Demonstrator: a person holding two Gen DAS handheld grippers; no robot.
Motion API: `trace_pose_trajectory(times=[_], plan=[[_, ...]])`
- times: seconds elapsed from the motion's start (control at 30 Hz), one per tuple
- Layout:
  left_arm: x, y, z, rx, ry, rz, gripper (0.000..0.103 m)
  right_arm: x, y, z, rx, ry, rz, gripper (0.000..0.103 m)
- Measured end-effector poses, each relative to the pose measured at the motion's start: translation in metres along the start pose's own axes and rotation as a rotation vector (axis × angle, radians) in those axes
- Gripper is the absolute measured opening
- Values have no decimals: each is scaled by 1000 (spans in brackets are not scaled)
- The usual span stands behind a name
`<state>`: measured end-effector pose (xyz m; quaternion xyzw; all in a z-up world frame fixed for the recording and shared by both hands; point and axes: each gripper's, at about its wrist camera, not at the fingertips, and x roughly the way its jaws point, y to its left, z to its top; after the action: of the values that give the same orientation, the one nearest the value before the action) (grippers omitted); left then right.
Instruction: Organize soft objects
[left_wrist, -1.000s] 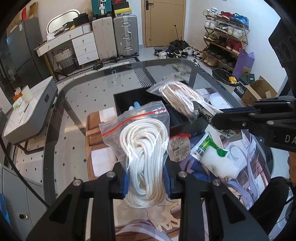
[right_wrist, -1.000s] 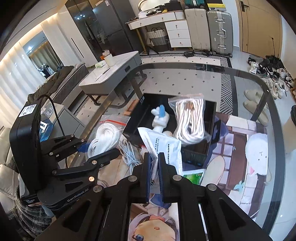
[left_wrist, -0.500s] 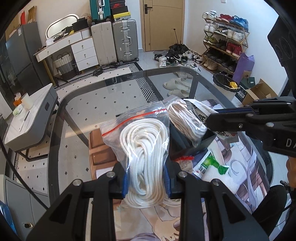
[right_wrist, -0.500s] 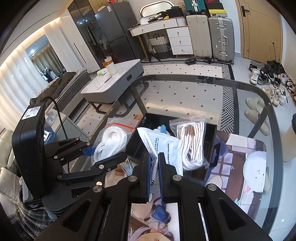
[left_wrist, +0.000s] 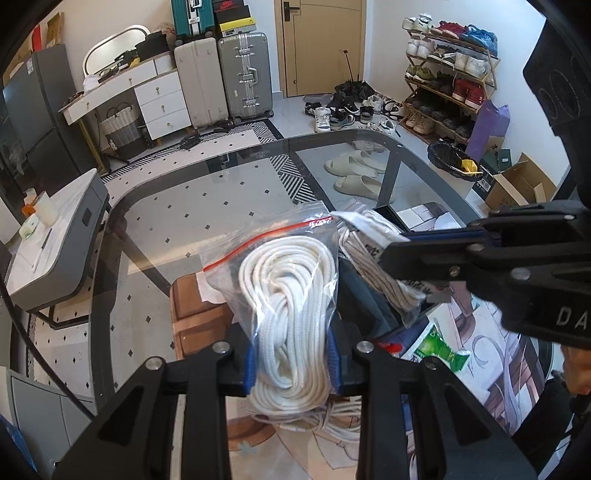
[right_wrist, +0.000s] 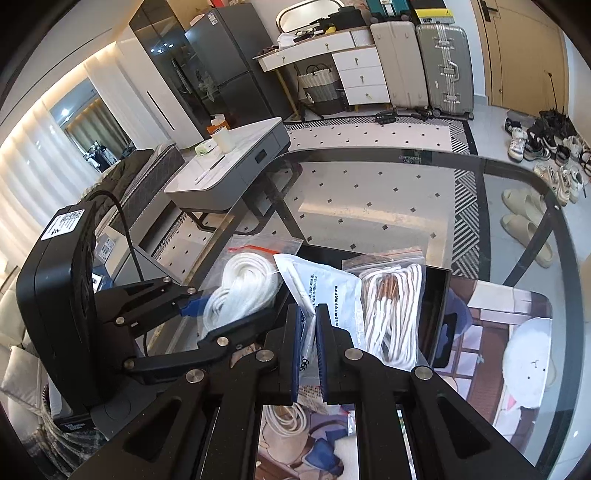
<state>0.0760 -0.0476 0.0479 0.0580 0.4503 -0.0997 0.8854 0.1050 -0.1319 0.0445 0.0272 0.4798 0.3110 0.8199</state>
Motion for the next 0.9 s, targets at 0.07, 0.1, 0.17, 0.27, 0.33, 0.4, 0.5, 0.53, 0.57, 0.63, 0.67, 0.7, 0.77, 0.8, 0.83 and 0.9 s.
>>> trace_pose_trajectory(times=[0.07, 0.1, 0.17, 0.27, 0.33, 0.4, 0.5, 0.53, 0.57, 0.63, 0.67, 0.7, 0.77, 0.8, 0.83, 0.9], plan=[[5, -1, 3, 3, 7, -3, 28, 6, -4, 2, 13, 3, 11, 8], [8, -1, 4, 5, 11, -4, 28, 8, -7, 3, 21, 6, 21, 8], [13, 0, 5, 2, 16, -10, 28, 11, -10, 4, 31, 7, 33, 8], [22, 1, 7, 1, 38, -22, 28, 17, -16, 8, 40, 13, 50, 8], [28, -1, 7, -2, 49, -33, 28, 22, -19, 9, 50, 19, 64, 8], [31, -1, 7, -5, 56, -33, 28, 28, -22, 10, 65, 27, 82, 8], [36, -1, 5, -7, 68, -36, 29, 38, -24, 11, 77, 39, 90, 8], [36, 0, 4, -13, 73, -40, 30, 40, -24, 12, 77, 41, 89, 8], [37, 1, 4, -16, 75, -47, 32, 42, -24, 12, 78, 44, 87, 8], [36, 3, 3, -24, 80, -52, 38, 46, -26, 13, 82, 49, 79, 8], [36, 3, 3, -20, 79, -45, 44, 48, -27, 14, 83, 49, 75, 8], [35, 3, 2, -16, 76, -41, 50, 49, -28, 14, 85, 51, 70, 8], [33, 3, 1, -14, 70, -41, 56, 52, -28, 13, 83, 57, 63, 8], [31, 3, 1, -14, 67, -39, 57, 53, -28, 12, 85, 63, 65, 8], [30, 2, 1, -14, 66, -37, 59, 55, -28, 11, 85, 67, 64, 8], [28, 3, 0, -11, 59, -40, 73, 59, -27, 10, 84, 77, 65, 10]])
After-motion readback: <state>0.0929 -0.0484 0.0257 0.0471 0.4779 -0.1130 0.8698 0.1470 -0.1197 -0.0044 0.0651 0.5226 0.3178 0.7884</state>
